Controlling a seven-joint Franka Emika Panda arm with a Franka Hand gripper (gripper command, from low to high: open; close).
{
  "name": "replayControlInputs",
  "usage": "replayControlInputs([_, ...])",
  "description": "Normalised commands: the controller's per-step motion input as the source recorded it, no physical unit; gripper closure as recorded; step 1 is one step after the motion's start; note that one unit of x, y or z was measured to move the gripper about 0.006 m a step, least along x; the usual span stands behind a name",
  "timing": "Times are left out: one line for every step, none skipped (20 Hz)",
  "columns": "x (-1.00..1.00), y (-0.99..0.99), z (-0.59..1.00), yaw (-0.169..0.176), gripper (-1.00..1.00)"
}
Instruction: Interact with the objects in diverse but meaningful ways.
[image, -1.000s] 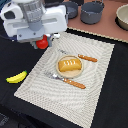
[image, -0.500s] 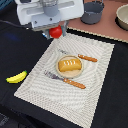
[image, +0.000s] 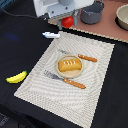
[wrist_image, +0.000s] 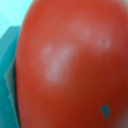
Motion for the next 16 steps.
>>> replayControlInputs([0.06,1.00,0.00,0.000,1.00])
replayControlInputs([0.03,1.00,0.00,0.000,1.00])
replayControlInputs([0.00,1.00,0.00,0.000,1.00])
replayControlInputs([-0.01,0.97,-0.01,0.000,1.00])
replayControlInputs([-0.04,0.97,0.00,0.000,1.00])
replayControlInputs([-0.05,0.97,0.00,0.000,1.00])
replayControlInputs([-0.05,0.97,0.00,0.000,1.00])
replayControlInputs([-0.05,0.97,0.00,0.000,1.00])
replayControlInputs([-0.05,0.98,0.00,0.000,1.00])
replayControlInputs([-0.05,0.97,0.00,0.000,1.00])
replayControlInputs([-0.05,0.97,0.00,0.000,1.00])
replayControlInputs([-0.05,0.97,0.00,0.000,1.00])
replayControlInputs([-0.03,0.97,0.00,0.000,1.00])
replayControlInputs([-0.03,0.97,0.00,0.000,1.00])
replayControlInputs([-0.09,0.96,0.00,0.000,1.00])
replayControlInputs([-0.20,0.93,0.00,0.000,1.00])
